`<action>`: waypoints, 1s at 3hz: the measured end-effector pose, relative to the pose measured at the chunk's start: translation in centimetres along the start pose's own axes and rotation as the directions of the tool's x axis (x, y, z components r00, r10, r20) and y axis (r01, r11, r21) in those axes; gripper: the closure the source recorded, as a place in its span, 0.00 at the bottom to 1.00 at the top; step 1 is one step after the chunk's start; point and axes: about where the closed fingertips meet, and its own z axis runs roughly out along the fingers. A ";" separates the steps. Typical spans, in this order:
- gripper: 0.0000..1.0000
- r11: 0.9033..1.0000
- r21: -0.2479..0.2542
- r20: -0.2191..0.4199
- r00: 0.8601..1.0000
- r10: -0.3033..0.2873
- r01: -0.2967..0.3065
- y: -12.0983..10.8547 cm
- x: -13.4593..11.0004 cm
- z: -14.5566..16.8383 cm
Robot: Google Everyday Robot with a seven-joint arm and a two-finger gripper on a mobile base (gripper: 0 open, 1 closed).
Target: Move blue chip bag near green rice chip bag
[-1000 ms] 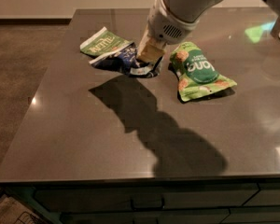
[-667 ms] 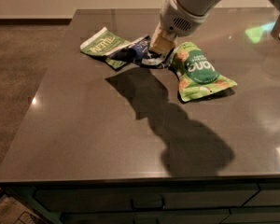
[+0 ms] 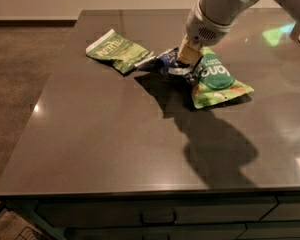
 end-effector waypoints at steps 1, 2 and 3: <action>0.35 0.999 -0.008 -0.026 0.998 0.052 -0.052 -0.7 2.6 0.2; 0.12 0.999 -0.009 -0.024 0.999 0.046 -0.047 -0.6 2.3 0.3; 0.00 0.999 -0.011 -0.025 0.999 0.045 -0.045 -0.5 2.3 0.4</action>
Offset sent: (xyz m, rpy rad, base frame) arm 0.0025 -0.0208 -0.0077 -0.0011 0.0250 -0.0424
